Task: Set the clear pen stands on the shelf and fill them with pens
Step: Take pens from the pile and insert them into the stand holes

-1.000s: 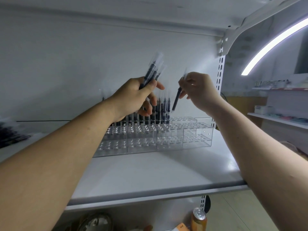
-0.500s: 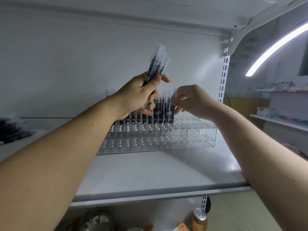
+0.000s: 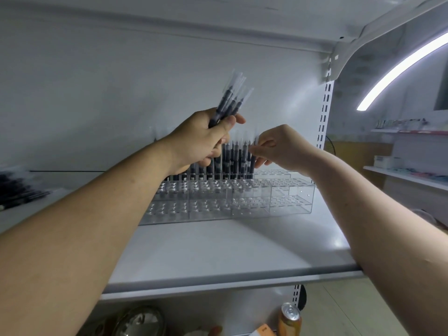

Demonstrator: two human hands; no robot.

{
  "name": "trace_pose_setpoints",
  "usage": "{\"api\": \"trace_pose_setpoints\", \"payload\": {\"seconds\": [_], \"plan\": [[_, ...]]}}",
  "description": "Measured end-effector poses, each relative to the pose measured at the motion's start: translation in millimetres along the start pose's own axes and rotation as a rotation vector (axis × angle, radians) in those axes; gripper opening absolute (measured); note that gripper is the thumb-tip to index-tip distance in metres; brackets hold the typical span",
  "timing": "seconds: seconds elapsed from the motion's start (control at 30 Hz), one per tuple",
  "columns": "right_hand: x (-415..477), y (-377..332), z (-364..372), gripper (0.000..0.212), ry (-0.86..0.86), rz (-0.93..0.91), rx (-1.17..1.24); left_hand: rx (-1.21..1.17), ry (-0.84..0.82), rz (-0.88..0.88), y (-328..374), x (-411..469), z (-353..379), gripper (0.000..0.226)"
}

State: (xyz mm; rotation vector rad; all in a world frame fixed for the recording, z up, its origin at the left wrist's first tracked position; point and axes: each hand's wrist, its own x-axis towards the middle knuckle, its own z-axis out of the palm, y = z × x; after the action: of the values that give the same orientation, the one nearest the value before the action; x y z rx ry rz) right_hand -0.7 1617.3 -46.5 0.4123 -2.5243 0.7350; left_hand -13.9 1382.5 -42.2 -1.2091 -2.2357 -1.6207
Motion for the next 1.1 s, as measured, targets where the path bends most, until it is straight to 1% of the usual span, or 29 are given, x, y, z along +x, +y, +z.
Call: {"api": "trace_pose_setpoints", "payload": {"seconds": [0.07,0.2,0.33,0.4,0.5,0.57,0.6,0.7,0.8,0.87,1.0,1.07,1.1], "plan": [[-0.3,0.6,1.6,0.021,-0.047,0.024,-0.013,-0.005,0.006,-0.006,-1.1,0.6,0.2,0.024],[-3.0,-0.1,-1.5,0.019,-0.011,-0.008,-0.095,-0.030,0.013,-0.028,-2.7,1.9,0.8,0.024],[-4.7,2.7,-6.3,0.021,-0.053,-0.015,-0.113,-0.038,0.013,-0.040,-2.5,2.5,-0.5,0.026],[-2.8,4.2,-9.2,0.025,0.028,-0.009,-0.057,-0.046,0.004,-0.047,-2.3,2.9,-1.1,0.027],[-2.1,3.8,-14.2,0.039,0.183,-0.042,0.020,-0.060,-0.009,-0.061,-1.7,2.7,-0.3,0.027],[-1.8,1.1,-14.7,0.036,0.246,-0.092,0.116,-0.067,-0.016,-0.067,-1.2,2.5,1.0,0.027],[-1.7,-0.9,-14.2,0.033,0.252,-0.115,0.203,-0.066,-0.018,-0.068,-1.1,2.3,1.4,0.028],[-2.5,-8.4,-12.8,0.025,0.212,-0.154,0.468,-0.060,-0.032,-0.072,-0.9,2.0,1.8,0.030],[-3.1,-11.0,-12.5,0.023,0.160,-0.147,0.649,-0.052,-0.049,-0.072,0.2,0.7,3.8,0.030],[-2.2,-11.5,-11.4,0.021,0.124,-0.148,0.732,-0.033,-0.054,-0.067,1.1,-0.1,5.6,0.029],[-0.6,-12.5,-12.9,0.020,0.115,-0.142,0.805,-0.010,-0.065,-0.075,1.9,-0.9,6.0,0.030],[-0.3,-14.8,-15.1,0.014,0.159,-0.135,0.884,-0.005,-0.062,-0.084,1.6,-0.9,5.5,0.030],[0.0,-16.6,-16.5,0.014,0.213,-0.113,0.929,0.006,-0.054,-0.087,1.1,-0.9,5.2,0.030]]}}
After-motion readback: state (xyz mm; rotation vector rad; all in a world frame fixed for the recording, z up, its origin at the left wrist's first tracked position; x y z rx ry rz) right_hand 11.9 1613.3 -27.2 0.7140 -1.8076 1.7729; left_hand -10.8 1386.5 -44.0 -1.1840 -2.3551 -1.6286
